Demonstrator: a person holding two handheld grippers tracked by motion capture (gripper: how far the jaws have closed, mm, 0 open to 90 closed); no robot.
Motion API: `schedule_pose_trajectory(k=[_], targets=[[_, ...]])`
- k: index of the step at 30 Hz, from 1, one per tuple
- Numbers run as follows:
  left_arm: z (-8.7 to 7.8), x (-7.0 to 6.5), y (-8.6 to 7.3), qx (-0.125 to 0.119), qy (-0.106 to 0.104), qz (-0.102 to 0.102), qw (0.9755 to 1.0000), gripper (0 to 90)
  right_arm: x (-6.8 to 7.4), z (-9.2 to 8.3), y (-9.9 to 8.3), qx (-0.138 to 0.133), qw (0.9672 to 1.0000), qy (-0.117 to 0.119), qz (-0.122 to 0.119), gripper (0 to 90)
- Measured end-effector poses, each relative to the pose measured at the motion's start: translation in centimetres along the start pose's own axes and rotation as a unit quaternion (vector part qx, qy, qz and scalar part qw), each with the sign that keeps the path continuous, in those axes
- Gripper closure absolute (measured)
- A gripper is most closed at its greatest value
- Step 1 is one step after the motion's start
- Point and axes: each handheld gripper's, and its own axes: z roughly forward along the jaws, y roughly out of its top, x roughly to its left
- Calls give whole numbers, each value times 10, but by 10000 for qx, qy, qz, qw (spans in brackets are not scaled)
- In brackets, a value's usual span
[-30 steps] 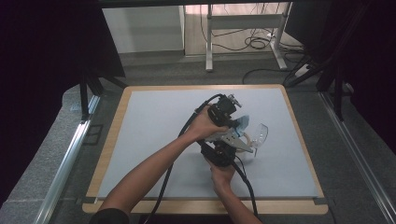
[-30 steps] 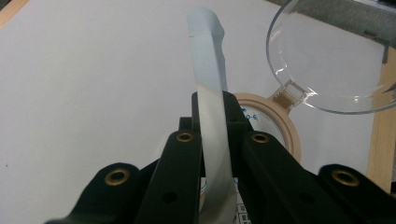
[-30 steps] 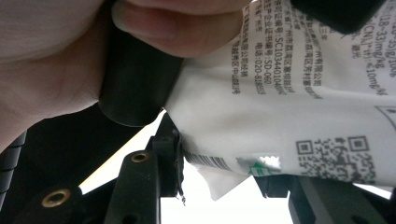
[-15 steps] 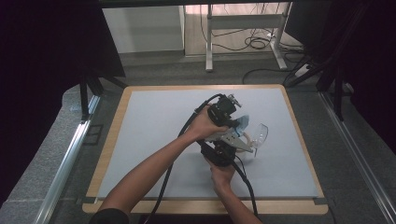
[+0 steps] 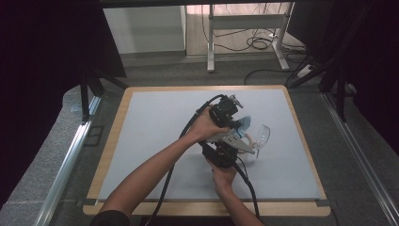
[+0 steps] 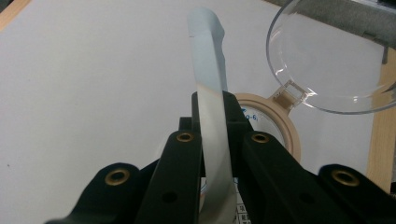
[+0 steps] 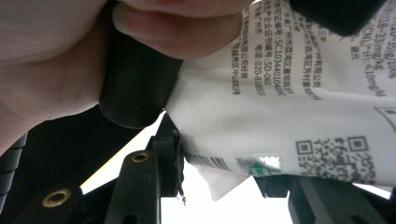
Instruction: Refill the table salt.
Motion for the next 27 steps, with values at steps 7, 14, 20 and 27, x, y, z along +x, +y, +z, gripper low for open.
schedule_pose_trajectory(k=[7,14,20,27], targets=[[-1,0,1,-14,8,5,10000,878,1,0,1,-14,10000,-1,24,593],[-1,0,0,-10,11,-2,10000,878,1,0,1,-21,10000,-4,57,594],[0,0,0,-4,19,-4,10000,878,1,1,1,-29,9999,2,100,596],[-1,0,0,-1,16,-2,10000,878,1,1,1,-43,10000,0,73,597]])
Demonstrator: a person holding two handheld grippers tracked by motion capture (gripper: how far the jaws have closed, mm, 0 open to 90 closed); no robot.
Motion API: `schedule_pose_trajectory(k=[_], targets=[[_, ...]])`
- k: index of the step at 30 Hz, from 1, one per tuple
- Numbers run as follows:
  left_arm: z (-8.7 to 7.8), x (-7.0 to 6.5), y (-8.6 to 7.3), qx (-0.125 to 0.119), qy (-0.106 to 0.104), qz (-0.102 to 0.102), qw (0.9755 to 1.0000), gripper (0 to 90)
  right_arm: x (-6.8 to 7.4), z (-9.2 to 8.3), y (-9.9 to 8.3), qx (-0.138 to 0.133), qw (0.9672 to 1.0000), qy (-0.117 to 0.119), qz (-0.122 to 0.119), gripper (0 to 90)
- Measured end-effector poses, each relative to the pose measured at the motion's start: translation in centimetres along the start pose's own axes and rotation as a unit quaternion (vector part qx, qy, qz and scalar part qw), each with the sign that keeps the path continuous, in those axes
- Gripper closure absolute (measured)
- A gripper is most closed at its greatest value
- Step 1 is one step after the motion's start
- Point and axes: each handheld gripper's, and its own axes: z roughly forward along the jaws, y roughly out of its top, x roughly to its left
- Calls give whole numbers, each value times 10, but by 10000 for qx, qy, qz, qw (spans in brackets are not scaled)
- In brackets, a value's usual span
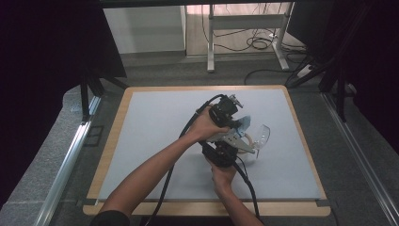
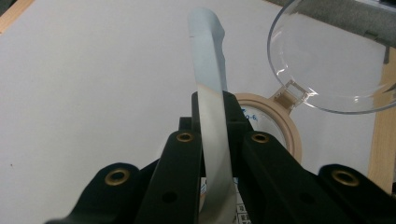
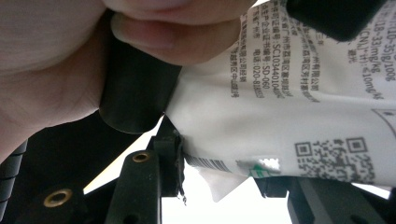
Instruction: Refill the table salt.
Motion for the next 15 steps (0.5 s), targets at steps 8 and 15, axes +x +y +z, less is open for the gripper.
schedule_pose_trajectory(k=[8,15], targets=[[1,0,0,1,-8,4,10000,878,-1,0,-1,7,10000,-6,-15,598],[2,0,0,3,-15,-7,10000,878,-1,0,-1,17,10000,-3,-12,598]])
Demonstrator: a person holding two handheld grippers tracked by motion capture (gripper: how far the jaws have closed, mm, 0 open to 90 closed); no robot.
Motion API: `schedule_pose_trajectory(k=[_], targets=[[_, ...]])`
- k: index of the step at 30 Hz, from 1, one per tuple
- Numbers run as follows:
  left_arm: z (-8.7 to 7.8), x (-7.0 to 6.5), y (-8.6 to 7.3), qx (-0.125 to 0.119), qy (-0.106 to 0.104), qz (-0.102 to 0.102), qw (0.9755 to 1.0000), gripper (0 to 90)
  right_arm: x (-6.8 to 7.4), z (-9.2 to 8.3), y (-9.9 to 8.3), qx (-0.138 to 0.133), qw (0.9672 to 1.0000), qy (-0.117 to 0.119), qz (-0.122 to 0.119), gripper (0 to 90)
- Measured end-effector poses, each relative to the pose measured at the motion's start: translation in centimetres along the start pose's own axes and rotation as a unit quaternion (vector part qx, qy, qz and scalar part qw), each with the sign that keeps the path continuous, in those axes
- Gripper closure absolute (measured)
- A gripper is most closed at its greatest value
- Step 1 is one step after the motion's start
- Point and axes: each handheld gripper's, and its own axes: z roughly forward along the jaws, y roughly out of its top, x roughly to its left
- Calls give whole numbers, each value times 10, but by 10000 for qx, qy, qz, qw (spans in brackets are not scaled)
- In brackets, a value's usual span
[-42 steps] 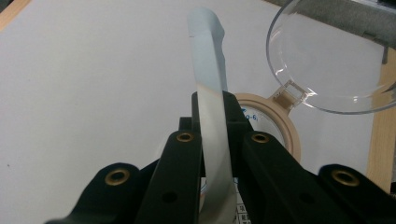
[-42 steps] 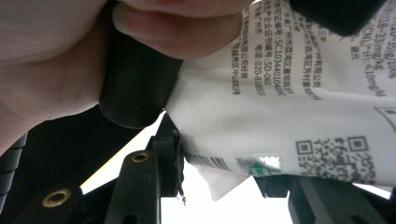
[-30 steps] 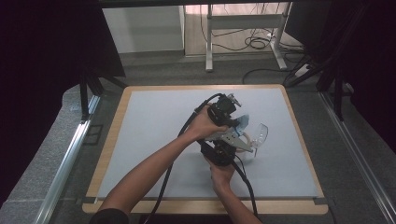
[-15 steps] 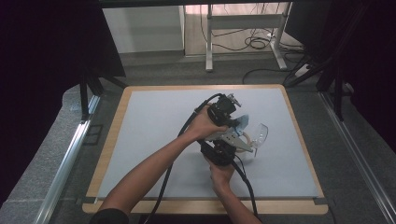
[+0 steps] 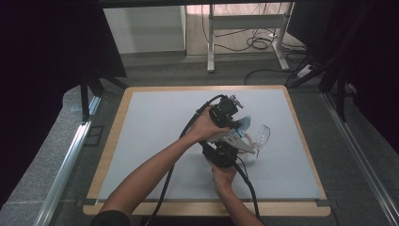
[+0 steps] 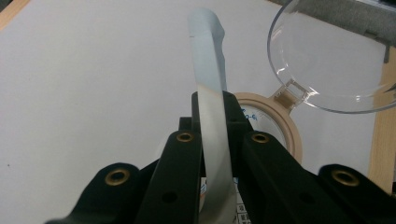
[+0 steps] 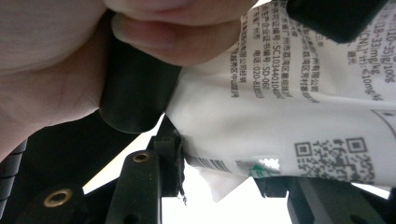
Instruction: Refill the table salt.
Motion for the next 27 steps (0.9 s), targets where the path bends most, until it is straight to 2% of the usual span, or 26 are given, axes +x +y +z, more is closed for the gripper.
schedule_pose_trajectory(k=[27], targets=[[-1,1,1,11,34,2,10000,878,2,2,2,-53,10000,-24,75,601]])
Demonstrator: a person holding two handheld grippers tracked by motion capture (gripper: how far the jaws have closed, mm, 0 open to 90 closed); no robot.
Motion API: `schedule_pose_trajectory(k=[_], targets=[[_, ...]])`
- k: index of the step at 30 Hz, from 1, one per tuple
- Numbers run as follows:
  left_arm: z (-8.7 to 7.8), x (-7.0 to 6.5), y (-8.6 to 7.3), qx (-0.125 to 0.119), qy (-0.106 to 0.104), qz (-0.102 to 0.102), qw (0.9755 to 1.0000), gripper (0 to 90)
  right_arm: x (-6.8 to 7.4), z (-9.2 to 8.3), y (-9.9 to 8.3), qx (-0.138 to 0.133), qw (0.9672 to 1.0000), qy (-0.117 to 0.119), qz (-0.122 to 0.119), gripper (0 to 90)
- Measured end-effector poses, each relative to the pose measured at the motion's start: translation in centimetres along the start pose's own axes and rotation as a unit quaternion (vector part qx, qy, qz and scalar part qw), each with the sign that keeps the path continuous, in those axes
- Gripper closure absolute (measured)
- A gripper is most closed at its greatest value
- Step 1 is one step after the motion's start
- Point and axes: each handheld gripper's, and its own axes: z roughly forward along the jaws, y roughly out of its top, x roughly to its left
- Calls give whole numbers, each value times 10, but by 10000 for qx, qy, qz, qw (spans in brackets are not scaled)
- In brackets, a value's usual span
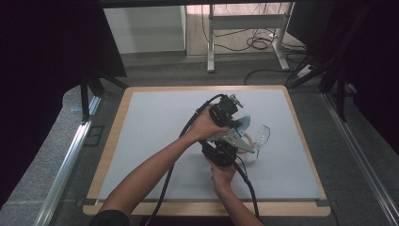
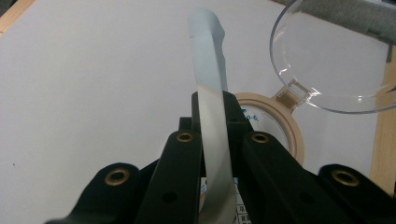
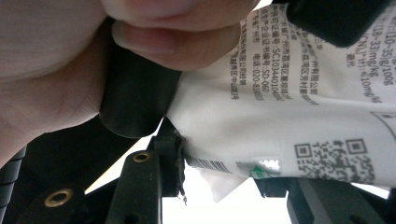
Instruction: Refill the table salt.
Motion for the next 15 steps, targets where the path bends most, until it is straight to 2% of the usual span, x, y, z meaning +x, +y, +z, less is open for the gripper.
schedule_pose_trajectory(k=[15], targets=[[1,1,-1,15,-4,10,10000,878,0,1,-1,-21,10000,-12,26,603]])
